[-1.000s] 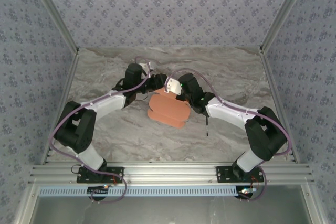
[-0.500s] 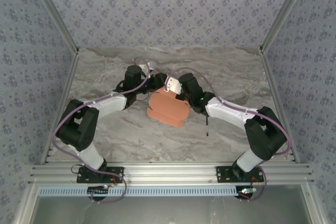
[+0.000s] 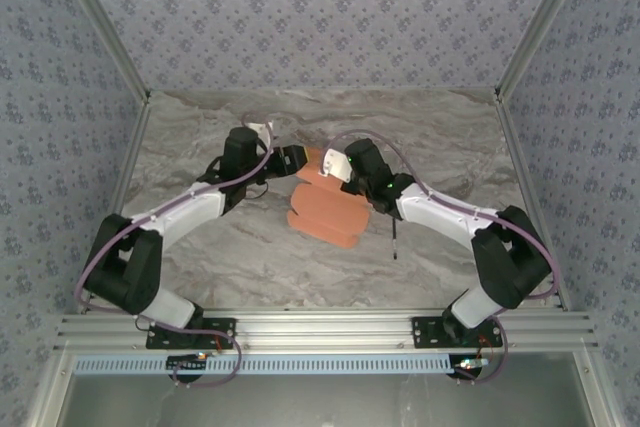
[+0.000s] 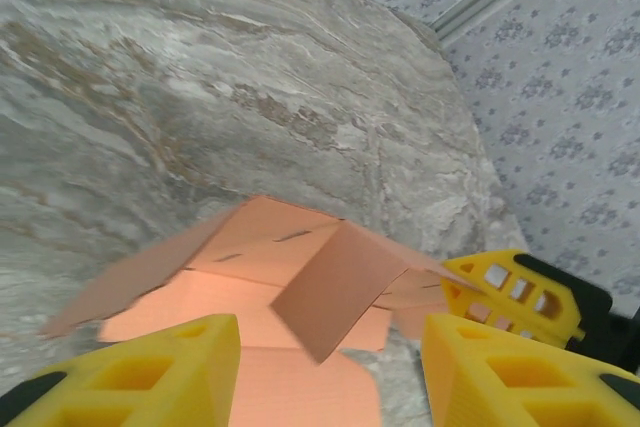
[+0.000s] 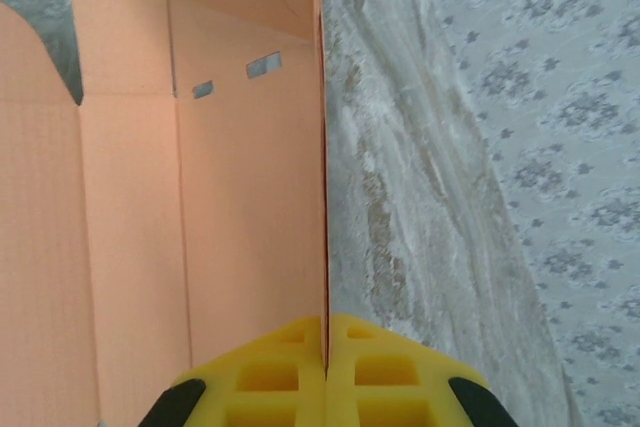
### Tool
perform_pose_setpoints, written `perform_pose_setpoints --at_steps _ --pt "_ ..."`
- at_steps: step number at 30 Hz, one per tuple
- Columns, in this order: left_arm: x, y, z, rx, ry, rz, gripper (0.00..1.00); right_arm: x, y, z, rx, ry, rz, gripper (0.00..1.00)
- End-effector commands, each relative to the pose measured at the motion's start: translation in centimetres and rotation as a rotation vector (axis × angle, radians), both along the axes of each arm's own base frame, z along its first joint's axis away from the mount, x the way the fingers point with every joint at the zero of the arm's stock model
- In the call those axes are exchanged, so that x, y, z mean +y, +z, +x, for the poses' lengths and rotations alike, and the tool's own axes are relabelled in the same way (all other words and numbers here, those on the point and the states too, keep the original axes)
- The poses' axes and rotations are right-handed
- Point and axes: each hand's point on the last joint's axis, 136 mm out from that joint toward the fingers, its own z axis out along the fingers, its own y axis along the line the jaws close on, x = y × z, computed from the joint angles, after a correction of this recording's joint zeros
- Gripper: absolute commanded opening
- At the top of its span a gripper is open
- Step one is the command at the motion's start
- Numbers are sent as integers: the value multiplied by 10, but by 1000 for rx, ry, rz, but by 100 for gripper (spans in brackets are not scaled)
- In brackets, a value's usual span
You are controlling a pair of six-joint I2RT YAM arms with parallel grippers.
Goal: Fold the paper box
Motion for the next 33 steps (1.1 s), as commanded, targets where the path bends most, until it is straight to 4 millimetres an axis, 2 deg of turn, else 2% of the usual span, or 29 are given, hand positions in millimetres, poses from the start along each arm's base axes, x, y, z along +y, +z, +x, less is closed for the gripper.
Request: perform_pose_setpoints --at_steps 1,6,8,11,22,29,33 --pt "12 -4 -17 -75 -48 112 51 -1 24 -10 74 -9 87 0" --pt "5 -4 -44 -169 -181 119 51 -7 40 -23 202 -28 162 0" --pt "0 -8 -50 -196 -221 140 51 -6 54 -26 237 -27 202 0" --pt "-8 -15 -52 -235 -261 195 51 -4 61 -32 291 -15 239 0" --pt "4 -32 -16 -284 -176 385 51 -1 67 -36 335 7 282 0" --pt "13 -45 5 -239 -120 446 53 1 67 -36 337 9 288 0" --pt "8 -53 7 -208 -143 446 56 2 67 -35 336 10 294 0"
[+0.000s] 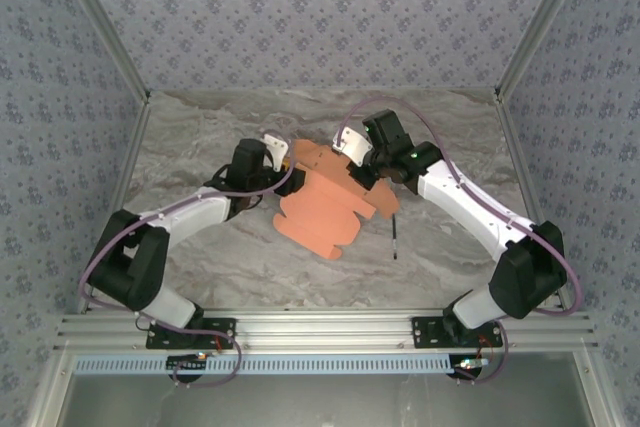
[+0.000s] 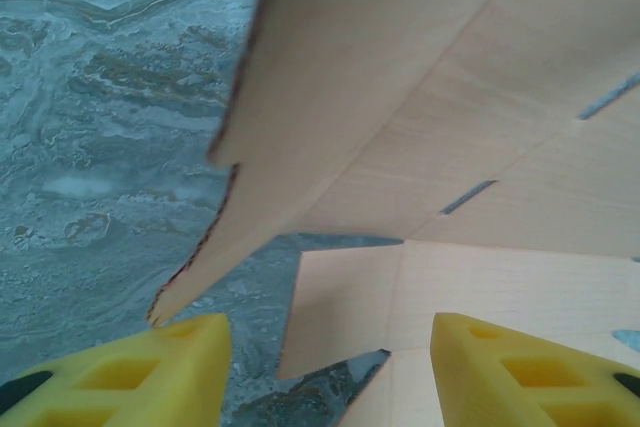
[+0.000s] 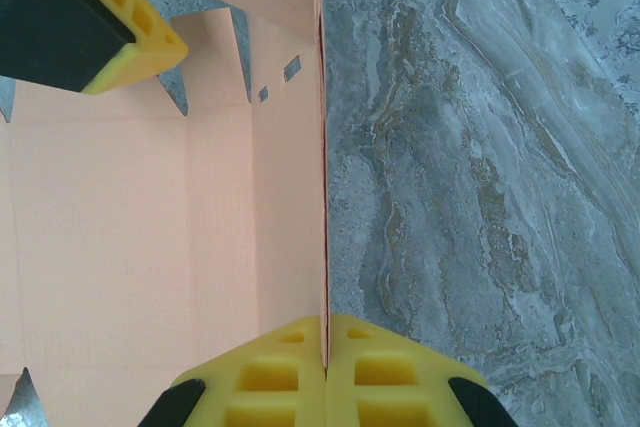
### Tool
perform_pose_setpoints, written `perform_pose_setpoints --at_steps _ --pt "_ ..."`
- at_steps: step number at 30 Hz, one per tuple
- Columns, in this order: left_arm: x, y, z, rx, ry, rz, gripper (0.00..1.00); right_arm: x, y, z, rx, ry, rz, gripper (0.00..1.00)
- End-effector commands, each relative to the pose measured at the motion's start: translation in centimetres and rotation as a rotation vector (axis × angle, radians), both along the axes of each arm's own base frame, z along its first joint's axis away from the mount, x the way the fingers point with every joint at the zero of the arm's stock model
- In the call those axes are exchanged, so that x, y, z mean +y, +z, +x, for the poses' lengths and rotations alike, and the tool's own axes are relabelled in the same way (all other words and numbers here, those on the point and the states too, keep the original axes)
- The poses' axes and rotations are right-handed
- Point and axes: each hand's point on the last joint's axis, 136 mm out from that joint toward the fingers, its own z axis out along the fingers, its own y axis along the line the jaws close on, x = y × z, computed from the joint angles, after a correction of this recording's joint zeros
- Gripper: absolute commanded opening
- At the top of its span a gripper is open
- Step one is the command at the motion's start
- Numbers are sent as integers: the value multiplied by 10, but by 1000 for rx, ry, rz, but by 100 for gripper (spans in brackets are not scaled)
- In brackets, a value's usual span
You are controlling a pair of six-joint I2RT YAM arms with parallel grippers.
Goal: Fold the paper box
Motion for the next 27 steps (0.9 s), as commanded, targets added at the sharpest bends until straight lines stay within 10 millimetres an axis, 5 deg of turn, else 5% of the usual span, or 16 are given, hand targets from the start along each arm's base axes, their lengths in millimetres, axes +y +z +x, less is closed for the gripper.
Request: perform_pose_setpoints --at_steps 1,15,27 --pt "-4 1 9 6 -4 11 57 4 15 0 -3 -3 46 0" --pt "-44 21 -18 44 -174 -210 46 1 16 9 -25 -52 53 0" --pt "-69 1 -17 67 -225 -153 48 10 20 5 -2 -31 120 0"
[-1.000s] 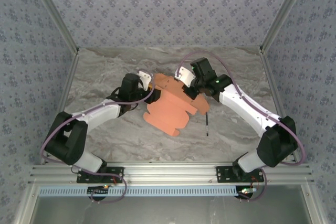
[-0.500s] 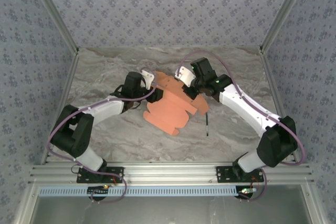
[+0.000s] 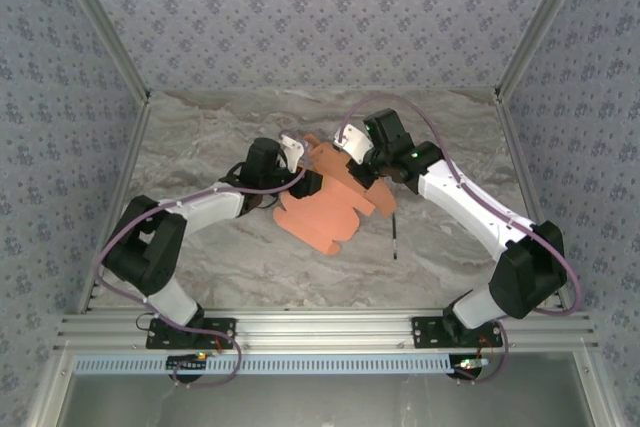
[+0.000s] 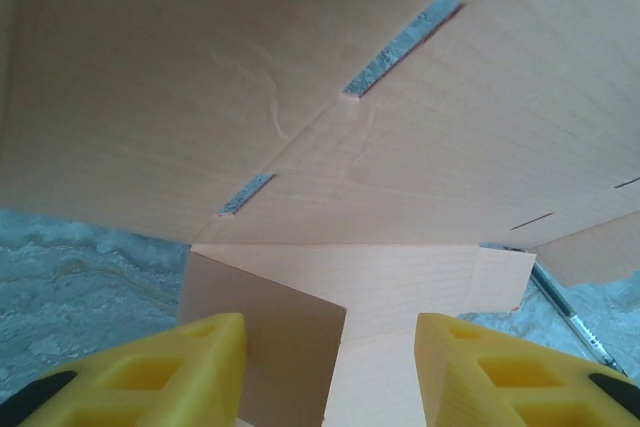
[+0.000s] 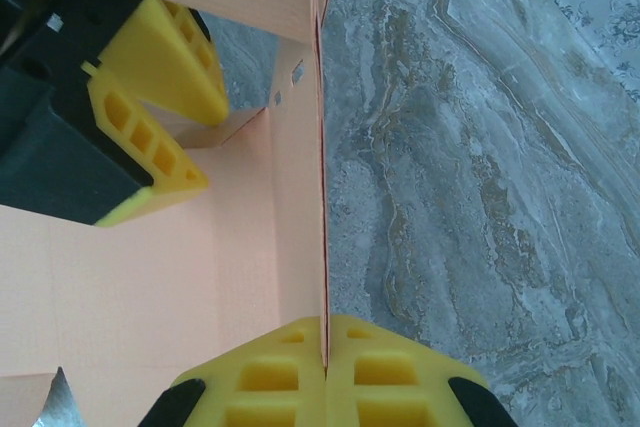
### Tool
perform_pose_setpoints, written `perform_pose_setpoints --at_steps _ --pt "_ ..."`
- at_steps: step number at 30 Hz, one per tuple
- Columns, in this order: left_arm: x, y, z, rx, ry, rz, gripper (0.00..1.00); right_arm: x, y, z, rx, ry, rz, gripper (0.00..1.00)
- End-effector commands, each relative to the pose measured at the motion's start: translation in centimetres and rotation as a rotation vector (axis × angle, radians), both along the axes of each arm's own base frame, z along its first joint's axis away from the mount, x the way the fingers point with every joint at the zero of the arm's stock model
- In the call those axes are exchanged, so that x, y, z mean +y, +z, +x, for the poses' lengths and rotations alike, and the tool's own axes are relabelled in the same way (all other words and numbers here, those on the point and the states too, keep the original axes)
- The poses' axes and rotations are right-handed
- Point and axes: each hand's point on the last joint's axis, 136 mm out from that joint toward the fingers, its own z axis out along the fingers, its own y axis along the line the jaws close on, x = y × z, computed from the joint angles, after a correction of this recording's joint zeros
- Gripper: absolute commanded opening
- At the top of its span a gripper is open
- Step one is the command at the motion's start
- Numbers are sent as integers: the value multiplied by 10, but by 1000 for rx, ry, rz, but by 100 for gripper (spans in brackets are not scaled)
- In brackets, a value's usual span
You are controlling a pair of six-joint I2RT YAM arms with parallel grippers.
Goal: Fold the paper box
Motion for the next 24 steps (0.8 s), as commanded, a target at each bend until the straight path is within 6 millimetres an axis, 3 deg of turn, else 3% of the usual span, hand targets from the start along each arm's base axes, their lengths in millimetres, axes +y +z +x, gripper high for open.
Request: perform_pose_setpoints --at_steps 1,7,12,19,24 --pt "-14 4 0 -23 -42 -10 48 9 17 3 -20 14 77 0" --pt "-24 -7 -1 -7 -56 -30 49 13 12 0 -3 27 100 0" --pt "-22 3 -3 -26 -55 -45 50 7 5 1 0 8 75 0" --pt "-1 18 -16 -63 -26 -22 53 -10 0 5 -40 0 -22 0" --pt "24 31 -29 -103 -5 8 55 -15 -2 8 -94 21 -110 0"
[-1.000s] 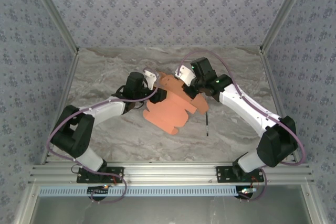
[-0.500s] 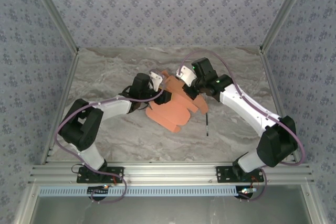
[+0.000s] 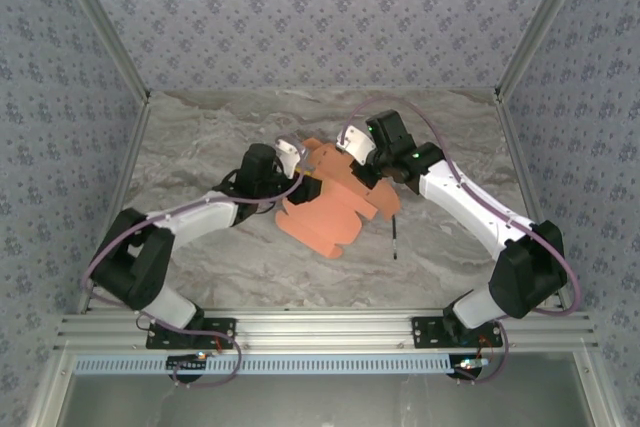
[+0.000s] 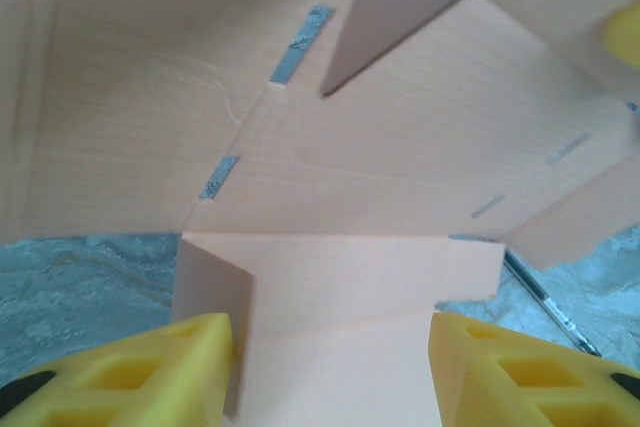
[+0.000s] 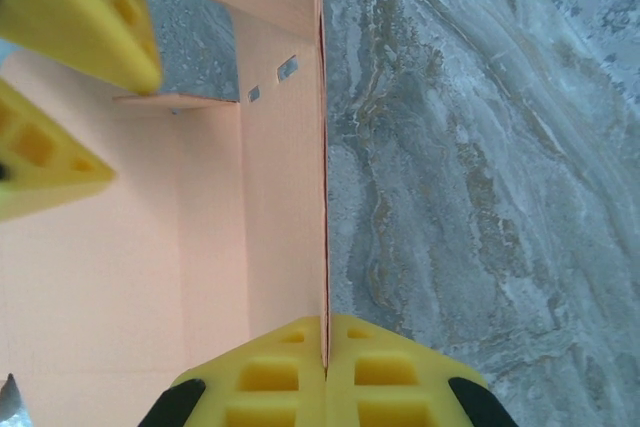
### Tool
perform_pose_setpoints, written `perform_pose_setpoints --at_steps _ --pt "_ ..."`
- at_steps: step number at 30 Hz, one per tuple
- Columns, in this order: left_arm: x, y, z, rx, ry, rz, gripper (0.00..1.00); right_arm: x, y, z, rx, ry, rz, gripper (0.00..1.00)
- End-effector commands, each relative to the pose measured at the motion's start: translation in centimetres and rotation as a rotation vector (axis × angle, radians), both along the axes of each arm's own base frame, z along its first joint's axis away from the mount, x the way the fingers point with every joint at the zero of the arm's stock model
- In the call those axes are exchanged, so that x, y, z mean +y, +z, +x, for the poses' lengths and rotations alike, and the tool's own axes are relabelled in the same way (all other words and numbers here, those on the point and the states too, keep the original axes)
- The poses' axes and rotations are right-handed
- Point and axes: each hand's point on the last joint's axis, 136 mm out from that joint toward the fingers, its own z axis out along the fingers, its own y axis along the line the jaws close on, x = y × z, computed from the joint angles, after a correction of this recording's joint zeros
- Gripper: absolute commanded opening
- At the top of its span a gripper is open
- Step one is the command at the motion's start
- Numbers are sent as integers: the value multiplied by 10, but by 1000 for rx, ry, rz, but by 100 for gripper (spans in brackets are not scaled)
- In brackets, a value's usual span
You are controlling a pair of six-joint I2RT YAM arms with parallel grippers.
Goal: Fold the paper box
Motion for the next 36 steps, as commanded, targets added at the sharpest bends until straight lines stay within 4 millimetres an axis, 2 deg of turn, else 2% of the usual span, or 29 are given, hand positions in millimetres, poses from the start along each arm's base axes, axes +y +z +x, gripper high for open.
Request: perform_pose_setpoints --at_steps 1,5,9,12,14,21,25,29,36 --pt "20 14 -8 -50 8 31 55 -5 7 2 -74 23 -62 0" --pt "56 36 -4 -108 79 36 55 -3 7 1 -120 76 -121 0" --pt "106 53 17 -163 285 53 57 1 6 0 -179 134 -202 0" --pt "133 50 32 -150 390 63 58 10 4 1 -254 181 -270 0" --pt "142 42 39 -123 420 71 59 13 -12 -2 -268 212 -317 0" --pt "143 -6 61 -10 412 179 58 31 -36 6 -391 273 -442 0" --pt "136 -33 70 61 368 226 56 36 -48 12 -439 284 -495 0" --pt "125 -53 72 98 305 241 54 35 -54 15 -473 285 -518 0" --pt "88 -73 67 94 128 257 53 31 -58 16 -448 297 -495 0"
